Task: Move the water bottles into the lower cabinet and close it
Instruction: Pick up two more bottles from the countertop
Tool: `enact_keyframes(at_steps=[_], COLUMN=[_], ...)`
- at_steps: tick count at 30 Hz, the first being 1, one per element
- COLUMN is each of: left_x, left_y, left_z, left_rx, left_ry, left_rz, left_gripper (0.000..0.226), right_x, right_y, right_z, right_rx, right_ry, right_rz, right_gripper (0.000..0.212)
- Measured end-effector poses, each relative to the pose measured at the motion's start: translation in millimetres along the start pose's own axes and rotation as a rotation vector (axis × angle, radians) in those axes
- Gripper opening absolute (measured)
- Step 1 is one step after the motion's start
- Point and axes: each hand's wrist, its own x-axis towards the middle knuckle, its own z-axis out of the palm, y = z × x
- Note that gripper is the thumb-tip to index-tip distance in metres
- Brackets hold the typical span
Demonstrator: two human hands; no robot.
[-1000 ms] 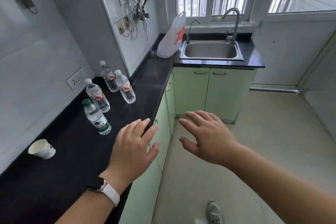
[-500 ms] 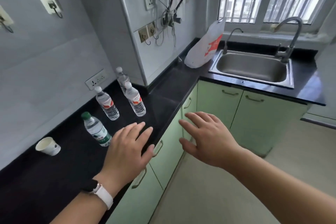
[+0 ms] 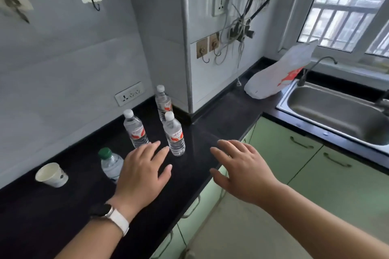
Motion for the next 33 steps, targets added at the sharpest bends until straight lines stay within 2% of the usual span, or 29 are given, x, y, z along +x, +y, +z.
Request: enact_keyframes(at_steps=[9, 14, 17, 23, 25, 30, 33], left_x=[45, 20, 2, -16, -17, -8, 0], left_y=[-81, -108, -116, -109, -108, -96, -88], left_z=[21, 19, 26, 44, 52, 68, 78], left_rx=[-0.006, -0.038, -0.094, -0.36, -0.454, -0.653, -0.671], left_ry=[0.03, 0.055, 0.069, 0.095, 0.102, 0.136, 0.16], left_rz=[-0.143, -0.412, -0.562, -0.914, -1.026, -1.238, -1.339], left_gripper=[0.052, 0.06, 0.063, 0.07, 0.069, 0.046, 0.052], right_x=[107, 139, 156, 188, 200, 228, 240], right_y=[-5, -8, -8, -1, 3, 17, 28], right_z=[51, 86, 102, 132, 143, 160, 170], right_rx=[0.098, 0.261, 0.371, 0.569, 0.619, 0.754, 0.835], right_ry=[-0.05, -0.208, -0.241, -0.288, -0.332, -0.445, -0.543], right_rz=[0.006, 0.085, 0.138, 0.232, 0.234, 0.177, 0.131], right_gripper=[0.056, 0.062, 0.059, 0.072, 0.077, 0.08, 0.084])
